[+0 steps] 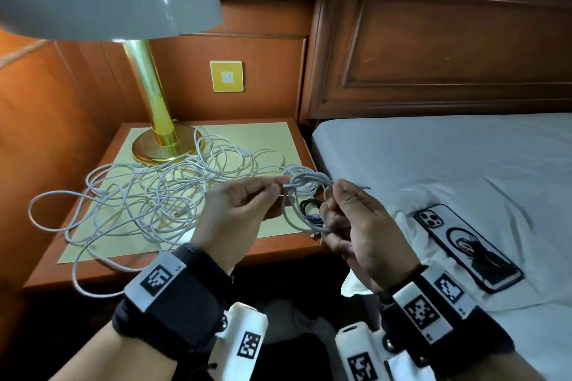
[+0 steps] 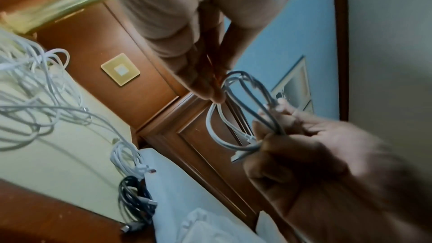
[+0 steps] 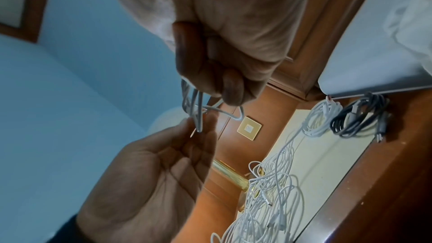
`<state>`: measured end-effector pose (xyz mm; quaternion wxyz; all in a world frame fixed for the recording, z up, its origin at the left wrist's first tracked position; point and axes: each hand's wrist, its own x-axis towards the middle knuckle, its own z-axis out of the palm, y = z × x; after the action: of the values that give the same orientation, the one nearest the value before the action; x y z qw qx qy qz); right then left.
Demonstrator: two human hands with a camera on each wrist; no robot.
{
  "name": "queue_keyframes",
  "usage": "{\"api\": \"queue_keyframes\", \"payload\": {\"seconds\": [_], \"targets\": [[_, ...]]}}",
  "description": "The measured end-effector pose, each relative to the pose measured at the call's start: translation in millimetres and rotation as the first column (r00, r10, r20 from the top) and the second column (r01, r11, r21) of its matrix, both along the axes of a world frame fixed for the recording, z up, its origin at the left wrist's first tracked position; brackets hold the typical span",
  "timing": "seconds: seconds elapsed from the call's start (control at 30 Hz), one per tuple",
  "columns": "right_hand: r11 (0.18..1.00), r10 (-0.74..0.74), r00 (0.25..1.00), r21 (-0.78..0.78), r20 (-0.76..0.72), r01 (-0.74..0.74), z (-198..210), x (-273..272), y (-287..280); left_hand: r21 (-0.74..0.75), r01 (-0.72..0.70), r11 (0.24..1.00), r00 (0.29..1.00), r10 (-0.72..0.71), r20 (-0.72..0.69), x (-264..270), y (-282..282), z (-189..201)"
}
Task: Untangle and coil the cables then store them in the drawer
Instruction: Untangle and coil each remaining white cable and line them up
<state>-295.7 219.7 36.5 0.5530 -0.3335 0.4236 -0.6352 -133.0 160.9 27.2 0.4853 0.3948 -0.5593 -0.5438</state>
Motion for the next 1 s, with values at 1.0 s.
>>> {"api": "queue_keyframes", "payload": {"seconds": [1.0], "targets": [[0.991, -0.130, 0.874, -0.076, -0.468, 0.106, -11, -11, -8, -0.002, 0.362, 0.932, 0.890, -0.345, 0.299, -12, 5, -12]]}}
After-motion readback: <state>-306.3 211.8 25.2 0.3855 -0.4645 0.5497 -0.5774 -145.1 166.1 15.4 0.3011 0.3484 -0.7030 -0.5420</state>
